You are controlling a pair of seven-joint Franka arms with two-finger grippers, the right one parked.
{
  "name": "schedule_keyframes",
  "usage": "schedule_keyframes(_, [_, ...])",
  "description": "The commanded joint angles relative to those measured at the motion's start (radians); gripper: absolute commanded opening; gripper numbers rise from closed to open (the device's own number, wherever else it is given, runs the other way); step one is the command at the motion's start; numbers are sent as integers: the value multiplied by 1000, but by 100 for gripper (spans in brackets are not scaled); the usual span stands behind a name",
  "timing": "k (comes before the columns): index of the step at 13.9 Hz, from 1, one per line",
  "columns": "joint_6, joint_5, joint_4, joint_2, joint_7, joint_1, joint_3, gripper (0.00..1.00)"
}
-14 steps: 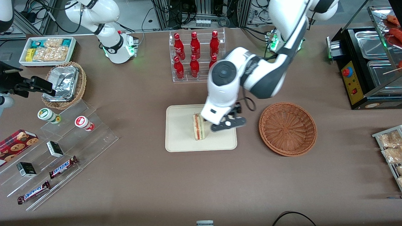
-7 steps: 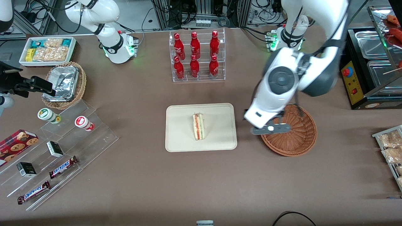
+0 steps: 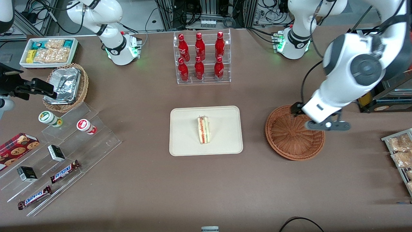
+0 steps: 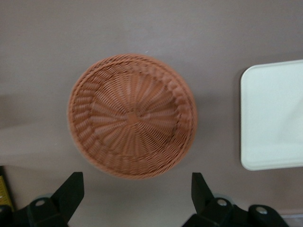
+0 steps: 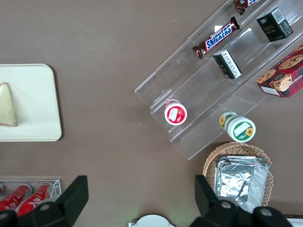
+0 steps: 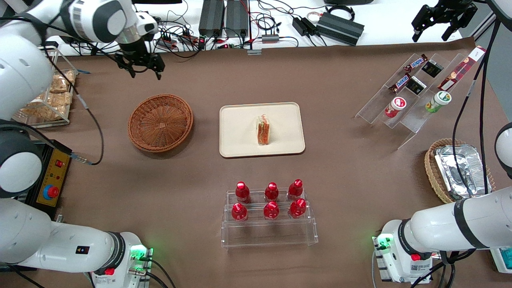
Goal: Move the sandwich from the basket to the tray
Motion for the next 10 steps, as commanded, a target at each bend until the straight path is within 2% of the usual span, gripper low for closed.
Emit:
schedule_keyframes(1, [-49,-17,-37,-86,83,34,0,100])
schedule_keyframes(10, [-265,-29,102,-147,311,215,-3,100])
